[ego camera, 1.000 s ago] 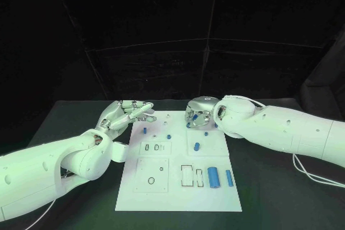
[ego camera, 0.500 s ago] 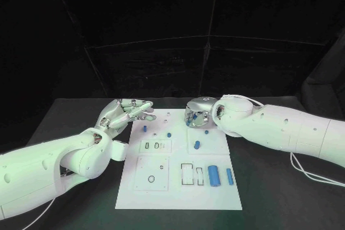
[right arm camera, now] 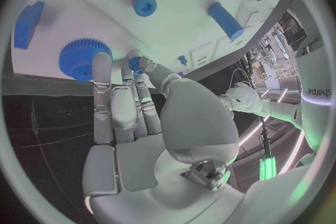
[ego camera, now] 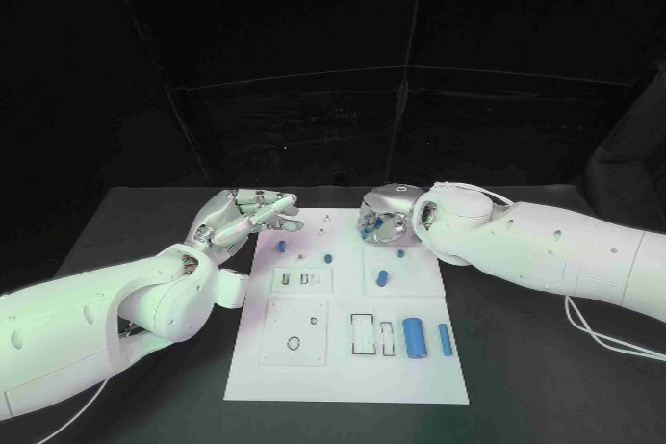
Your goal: Assemble the parts on the task board
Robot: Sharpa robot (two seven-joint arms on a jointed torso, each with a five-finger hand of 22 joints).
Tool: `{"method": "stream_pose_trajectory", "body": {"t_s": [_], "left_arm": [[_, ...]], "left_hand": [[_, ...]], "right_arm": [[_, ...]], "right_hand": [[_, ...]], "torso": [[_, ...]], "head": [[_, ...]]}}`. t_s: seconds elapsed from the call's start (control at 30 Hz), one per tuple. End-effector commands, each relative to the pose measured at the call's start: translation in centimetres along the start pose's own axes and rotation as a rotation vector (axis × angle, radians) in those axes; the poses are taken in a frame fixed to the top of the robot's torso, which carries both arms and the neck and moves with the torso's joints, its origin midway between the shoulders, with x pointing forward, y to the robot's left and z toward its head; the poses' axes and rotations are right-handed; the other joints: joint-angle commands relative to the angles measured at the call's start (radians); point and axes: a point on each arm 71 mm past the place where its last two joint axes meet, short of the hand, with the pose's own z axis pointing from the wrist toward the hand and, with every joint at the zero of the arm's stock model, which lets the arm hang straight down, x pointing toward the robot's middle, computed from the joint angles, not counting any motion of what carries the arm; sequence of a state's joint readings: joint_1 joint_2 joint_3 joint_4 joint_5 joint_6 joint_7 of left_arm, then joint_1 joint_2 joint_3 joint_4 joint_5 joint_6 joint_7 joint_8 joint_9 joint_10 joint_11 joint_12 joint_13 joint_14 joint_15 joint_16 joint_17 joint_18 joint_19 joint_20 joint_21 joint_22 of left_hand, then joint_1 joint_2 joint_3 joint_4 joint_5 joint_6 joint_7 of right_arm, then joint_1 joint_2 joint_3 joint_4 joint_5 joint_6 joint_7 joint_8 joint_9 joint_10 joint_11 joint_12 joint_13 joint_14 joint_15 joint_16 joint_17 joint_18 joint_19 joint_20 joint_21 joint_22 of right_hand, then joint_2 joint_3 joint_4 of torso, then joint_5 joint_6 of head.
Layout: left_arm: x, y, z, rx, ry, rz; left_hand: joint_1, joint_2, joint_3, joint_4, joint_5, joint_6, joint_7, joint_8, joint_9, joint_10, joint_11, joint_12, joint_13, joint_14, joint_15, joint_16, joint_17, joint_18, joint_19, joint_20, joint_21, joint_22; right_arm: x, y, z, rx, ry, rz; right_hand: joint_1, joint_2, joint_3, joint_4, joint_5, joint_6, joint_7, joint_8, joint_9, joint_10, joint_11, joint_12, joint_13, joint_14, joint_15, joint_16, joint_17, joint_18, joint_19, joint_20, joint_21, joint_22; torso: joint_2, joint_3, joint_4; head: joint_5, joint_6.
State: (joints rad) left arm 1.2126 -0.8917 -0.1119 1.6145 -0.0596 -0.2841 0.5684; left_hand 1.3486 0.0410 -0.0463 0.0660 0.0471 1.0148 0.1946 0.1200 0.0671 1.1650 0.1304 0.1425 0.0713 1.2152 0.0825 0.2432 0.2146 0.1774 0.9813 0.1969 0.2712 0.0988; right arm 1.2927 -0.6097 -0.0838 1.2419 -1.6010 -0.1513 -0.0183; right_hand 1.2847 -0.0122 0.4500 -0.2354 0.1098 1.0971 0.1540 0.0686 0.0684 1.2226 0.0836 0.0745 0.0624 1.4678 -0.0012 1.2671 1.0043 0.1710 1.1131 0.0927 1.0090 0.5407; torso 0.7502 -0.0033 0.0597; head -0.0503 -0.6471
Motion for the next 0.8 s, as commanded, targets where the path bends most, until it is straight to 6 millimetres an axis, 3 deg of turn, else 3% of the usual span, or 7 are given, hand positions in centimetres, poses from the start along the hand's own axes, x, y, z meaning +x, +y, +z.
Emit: {"method": "stream_pose_trajectory", "body": {"t_s": [0.03, 0.13, 0.37, 0.57, 0.8], "left_arm": [[0.1, -0.1, 0.0, 0.004, 0.014, -0.005], [0.0, -0.1, 0.0, 0.002, 0.011, -0.006], [-0.1, 0.0, 0.0, -0.009, 0.003, -0.018], [-0.1, 0.1, 0.1, -0.014, 0.001, -0.02], [0.0, 0.2, 0.3, -0.018, 0.002, -0.021]], "left_hand": [[0.0, 0.01, -0.002, -0.005, 0.003, 0.004, 0.001, -0.004, -0.001, 0.005, 0.001, -0.007, -0.001, -0.004, 0.0, -0.006, 0.001, 0.007, 0.005, 0.004, -0.005, -0.001], [0.0, 0.01, -0.002, -0.005, 0.003, 0.004, 0.001, -0.004, -0.001, 0.005, 0.001, -0.007, -0.001, -0.004, 0.0, -0.006, 0.001, 0.007, 0.005, 0.004, -0.005, -0.001], [-0.003, 0.011, -0.004, -0.005, 0.003, 0.003, 0.002, -0.006, -0.002, 0.005, 0.002, -0.01, -0.001, -0.004, 0.001, -0.008, 0.003, 0.007, 0.006, 0.005, -0.006, -0.002], [-0.003, 0.011, -0.004, -0.005, 0.003, 0.003, 0.002, -0.006, -0.002, 0.005, 0.002, -0.01, -0.001, -0.004, 0.001, -0.008, 0.003, 0.007, 0.006, 0.005, -0.006, -0.002], [-0.006, 0.01, -0.007, -0.006, 0.003, 0.002, 0.004, -0.009, -0.002, 0.004, 0.003, -0.013, -0.002, -0.003, 0.001, -0.01, 0.004, 0.007, 0.007, 0.005, -0.008, -0.004]], "right_arm": [[-1.3, 0.4, -0.3, -0.005, -0.16, 0.013], [-1.8, 0.6, -0.5, 0.003, -0.22, 0.031], [-2.3, 1.3, 0.3, 0.031, -0.284, 0.054], [-2.3, 1.9, 1.9, 0.042, -0.28, 0.057], [-2.0, 2.9, 3.7, 0.042, -0.232, 0.059]], "right_hand": [[0.004, 0.011, 0.014, 0.003, -0.006, 0.011, -0.002, 0.006, 0.002, 0.015, -0.006, 0.006, 0.005, 0.027, -0.008, 0.006, 0.006, 0.011, -0.002, 0.001, 0.008, 0.008], [0.005, 0.007, 0.025, 0.005, 0.0, 0.013, -0.002, 0.004, 0.002, 0.017, -0.007, 0.004, 0.004, 0.027, -0.009, 0.013, 0.014, 0.01, -0.002, 0.0, 0.015, 0.014], [0.003, -0.002, 0.041, 0.008, -0.006, 0.011, 0.0, -0.001, 0.0, 0.013, -0.005, -0.002, 0.003, 0.029, -0.008, 0.029, 0.039, 0.009, -0.003, 0.0, 0.025, 0.023], [-0.003, -0.01, 0.047, 0.014, -0.01, 0.008, 0.001, -0.003, -0.001, 0.009, -0.003, -0.005, 0.002, 0.029, -0.006, 0.034, 0.044, 0.008, -0.003, 0.001, 0.03, 0.028], [-0.011, -0.019, 0.054, 0.023, -0.018, 0.0, 0.003, -0.006, -0.002, -0.001, 0.0, -0.01, 0.001, 0.027, -0.003, 0.036, 0.042, 0.008, -0.007, 0.004, 0.034, 0.03]], "torso": [[0.0, -0.0016, -0.0005], [0.0, -0.003, 0.0002], [0.003, -0.0008, 0.0063], [0.006, -0.0034, 0.0115], [0.008, -0.0007, 0.0093]], "head": [[0.0, 0.004], [0.003, 0.006], [0.005, 0.011], [0.004, 0.015], [0.013, 0.016]]}}
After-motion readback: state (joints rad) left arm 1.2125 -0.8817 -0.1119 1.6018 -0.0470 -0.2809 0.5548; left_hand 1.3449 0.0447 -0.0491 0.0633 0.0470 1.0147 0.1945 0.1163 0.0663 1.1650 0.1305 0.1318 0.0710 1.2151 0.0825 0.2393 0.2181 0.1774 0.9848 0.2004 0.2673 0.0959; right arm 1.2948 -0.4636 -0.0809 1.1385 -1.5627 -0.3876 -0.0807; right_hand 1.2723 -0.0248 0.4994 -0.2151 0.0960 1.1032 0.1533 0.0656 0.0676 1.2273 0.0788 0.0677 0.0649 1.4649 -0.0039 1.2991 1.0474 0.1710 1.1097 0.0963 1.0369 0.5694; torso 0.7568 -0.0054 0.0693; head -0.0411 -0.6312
